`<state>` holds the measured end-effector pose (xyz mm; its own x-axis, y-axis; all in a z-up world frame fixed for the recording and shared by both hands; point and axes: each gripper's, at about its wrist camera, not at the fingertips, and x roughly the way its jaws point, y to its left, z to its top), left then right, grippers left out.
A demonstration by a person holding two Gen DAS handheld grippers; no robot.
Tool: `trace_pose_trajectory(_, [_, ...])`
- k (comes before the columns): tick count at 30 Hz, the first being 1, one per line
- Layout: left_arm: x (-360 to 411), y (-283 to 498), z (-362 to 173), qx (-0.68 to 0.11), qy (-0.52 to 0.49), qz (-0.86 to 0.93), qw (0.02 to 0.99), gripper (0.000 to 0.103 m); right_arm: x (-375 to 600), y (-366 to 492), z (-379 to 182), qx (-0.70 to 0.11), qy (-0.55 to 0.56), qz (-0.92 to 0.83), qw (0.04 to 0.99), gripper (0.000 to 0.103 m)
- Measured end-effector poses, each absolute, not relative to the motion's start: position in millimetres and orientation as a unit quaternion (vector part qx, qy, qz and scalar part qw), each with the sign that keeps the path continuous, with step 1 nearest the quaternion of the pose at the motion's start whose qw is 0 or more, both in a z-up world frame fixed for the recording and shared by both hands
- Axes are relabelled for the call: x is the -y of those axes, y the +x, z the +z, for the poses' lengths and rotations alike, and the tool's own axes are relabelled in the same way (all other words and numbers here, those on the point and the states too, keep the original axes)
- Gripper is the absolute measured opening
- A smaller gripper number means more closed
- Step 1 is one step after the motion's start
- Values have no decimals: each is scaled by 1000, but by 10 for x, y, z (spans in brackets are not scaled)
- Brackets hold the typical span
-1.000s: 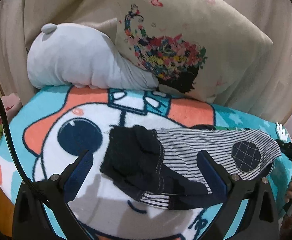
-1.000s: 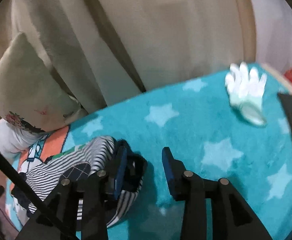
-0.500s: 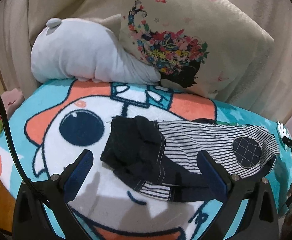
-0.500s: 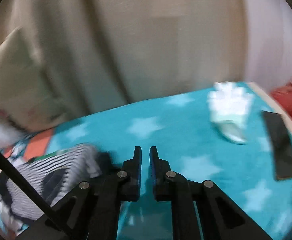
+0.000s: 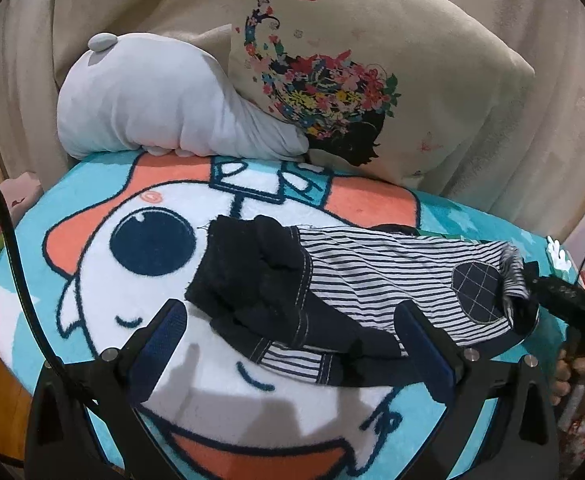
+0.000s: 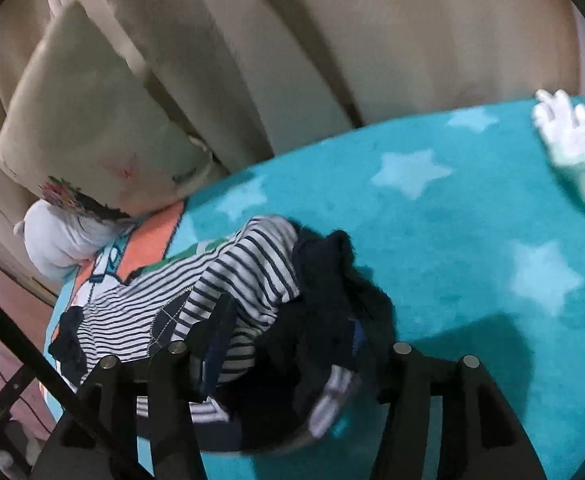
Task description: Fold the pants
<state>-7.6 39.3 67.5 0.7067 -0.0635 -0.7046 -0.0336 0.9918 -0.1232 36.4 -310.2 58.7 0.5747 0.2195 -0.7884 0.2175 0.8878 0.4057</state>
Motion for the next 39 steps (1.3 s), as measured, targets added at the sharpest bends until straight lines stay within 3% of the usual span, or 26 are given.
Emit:
trace_pose_trajectory(1, [-413,-84,686,-382,-65,-6,922,103,3047,372,601,-456,221,0,862,54])
trace_pose_trajectory(2, [-419,-87,691,-381,-65,-4,922,103,2996,387,621,-458,210,14,864,20])
trace_pose_trajectory(6, [-466,-76,679,-382,-70,3,922,103,3042,280,844,-422,217,19,880,10])
trace_pose_trajectory(15, [-430,-62,618,-387,-70,1,919,103,3388,39,1094,-401,174,-122,891,11])
trace_pose_trajectory(16, [-438,-53,609,-389,-72,2,919,103,3371,-17,1153,-388,186,-107,896,14])
trace_pose_trajectory(18, [-449,-40,584,-392,-76,3,917,103,3318,-33,1192,-378,211,-62,899,34])
trace_pose_trajectory(19, [-456,-40,576,-393,-76,3,916,103,3245,7,1171,-385,223,-26,895,38])
trace_pose_trajectory(23, [-444,-62,563,-395,-79,-3,915,103,3049,246,895,-455,217,-10,864,41])
trace_pose_trajectory(25, [-443,-81,575,-394,-78,-4,916,103,2957,392,679,-494,192,-29,848,51])
trace_pose_trajectory(27, [-450,-91,590,-392,-78,-3,917,103,2912,430,641,-480,191,-37,856,53])
trace_pose_trajectory(28, [-464,-99,601,-390,-78,-2,917,103,2884,447,656,-477,189,-27,858,51])
trace_pose_trajectory(29, [-476,-100,607,-389,-79,0,918,103,2837,456,684,-478,188,-2,858,25])
trace_pose_trajectory(30, [-496,-100,611,-388,-81,2,918,103,2802,451,704,-476,185,11,860,18])
trace_pose_trajectory(37, [-563,-55,585,-391,-88,10,916,103,2971,291,1082,-427,146,-29,892,15])
trace_pose_trajectory(39, [-549,-33,584,-390,-85,10,917,103,3072,313,1063,-440,114,-85,887,24])
